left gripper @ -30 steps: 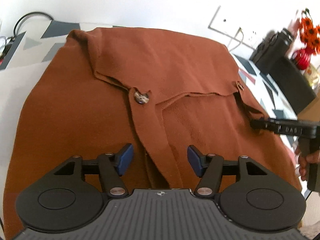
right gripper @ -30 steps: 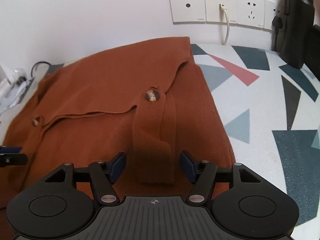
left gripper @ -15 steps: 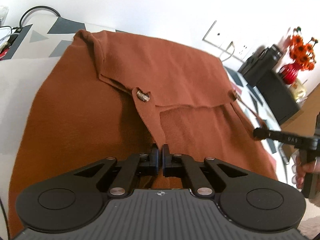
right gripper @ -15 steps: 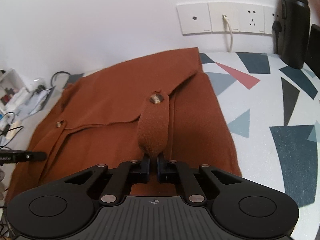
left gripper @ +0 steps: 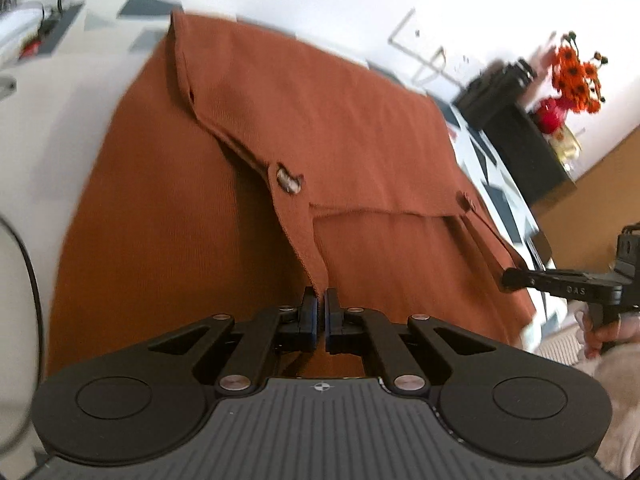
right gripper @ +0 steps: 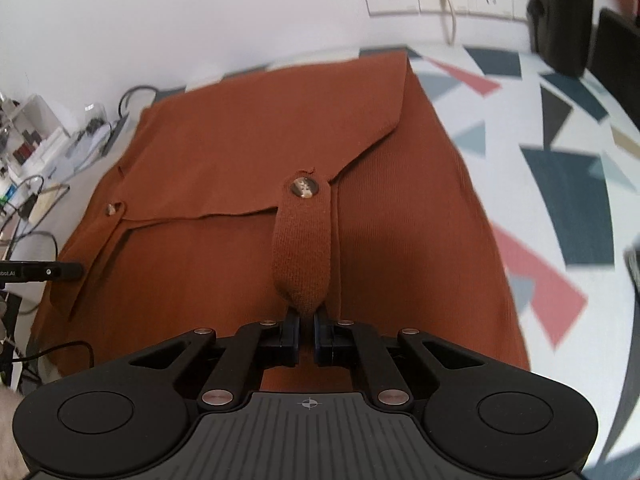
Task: Fold clothes
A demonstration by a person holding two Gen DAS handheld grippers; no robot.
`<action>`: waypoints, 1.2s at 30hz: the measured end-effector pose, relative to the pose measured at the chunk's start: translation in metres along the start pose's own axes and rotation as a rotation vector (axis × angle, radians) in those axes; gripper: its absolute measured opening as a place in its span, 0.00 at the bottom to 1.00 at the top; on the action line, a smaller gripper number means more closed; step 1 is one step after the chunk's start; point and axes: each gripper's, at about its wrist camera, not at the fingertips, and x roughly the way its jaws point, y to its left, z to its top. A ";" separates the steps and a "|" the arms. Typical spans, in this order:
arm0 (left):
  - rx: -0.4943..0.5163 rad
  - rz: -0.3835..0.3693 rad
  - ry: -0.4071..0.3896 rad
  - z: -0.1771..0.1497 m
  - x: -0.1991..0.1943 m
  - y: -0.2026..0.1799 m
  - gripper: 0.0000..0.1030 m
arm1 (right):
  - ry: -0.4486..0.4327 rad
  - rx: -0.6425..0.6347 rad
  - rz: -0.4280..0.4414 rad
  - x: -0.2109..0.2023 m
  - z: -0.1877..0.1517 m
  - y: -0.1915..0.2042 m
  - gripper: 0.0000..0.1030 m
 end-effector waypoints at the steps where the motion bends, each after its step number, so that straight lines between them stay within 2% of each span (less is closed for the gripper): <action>1: -0.004 -0.008 0.009 -0.004 0.001 0.000 0.03 | 0.011 0.004 -0.004 0.000 -0.006 0.002 0.05; 6: -0.035 -0.023 0.015 -0.007 0.004 0.002 0.03 | 0.046 0.007 -0.026 0.006 -0.018 0.009 0.05; 7: -0.040 -0.025 0.021 -0.007 0.004 0.002 0.06 | 0.047 0.002 -0.032 0.007 -0.017 0.011 0.06; 8: -0.045 -0.018 0.031 -0.005 0.005 0.003 0.11 | 0.050 -0.004 -0.037 0.008 -0.016 0.012 0.06; 10: -0.042 0.003 0.042 -0.003 0.004 0.004 0.37 | 0.059 -0.014 -0.049 0.009 -0.015 0.016 0.15; 11: -0.040 0.001 0.038 -0.002 0.002 0.004 0.42 | 0.069 -0.014 -0.057 0.010 -0.013 0.016 0.26; 12: -0.046 -0.009 0.030 0.000 -0.001 0.005 0.44 | 0.075 -0.014 -0.061 0.010 -0.011 0.015 0.31; 18: -0.105 -0.023 -0.042 0.009 -0.022 0.020 0.44 | 0.030 0.026 -0.065 -0.008 0.001 0.006 0.40; 23: -0.080 -0.074 0.069 0.002 -0.009 0.015 0.44 | 0.013 0.055 -0.057 -0.007 0.015 -0.006 0.41; 25: -0.036 -0.065 0.107 -0.005 -0.004 0.005 0.44 | 0.034 0.043 -0.048 -0.002 0.015 -0.006 0.41; 27: -0.018 -0.043 0.106 -0.011 -0.002 -0.002 0.44 | 0.060 0.033 -0.033 0.004 0.014 -0.006 0.43; 28: -0.047 -0.059 0.102 -0.012 -0.002 -0.001 0.42 | 0.074 0.028 -0.025 0.007 0.012 -0.005 0.45; 29: -0.082 -0.080 0.099 -0.013 -0.001 0.000 0.33 | 0.088 0.022 -0.023 0.011 0.010 -0.003 0.47; 30: -0.117 -0.101 0.096 -0.013 -0.001 0.001 0.08 | 0.102 0.014 -0.026 0.015 0.008 -0.001 0.47; 32: -0.193 -0.161 0.097 -0.016 -0.002 0.005 0.06 | 0.127 -0.009 -0.037 0.020 0.003 0.003 0.47; 34: -0.204 -0.146 0.110 -0.021 -0.002 0.005 0.06 | 0.120 -0.057 -0.039 0.019 -0.001 0.010 0.37; 36: -0.200 -0.112 0.123 -0.027 -0.001 0.006 0.06 | 0.120 -0.089 -0.022 0.017 -0.004 0.014 0.13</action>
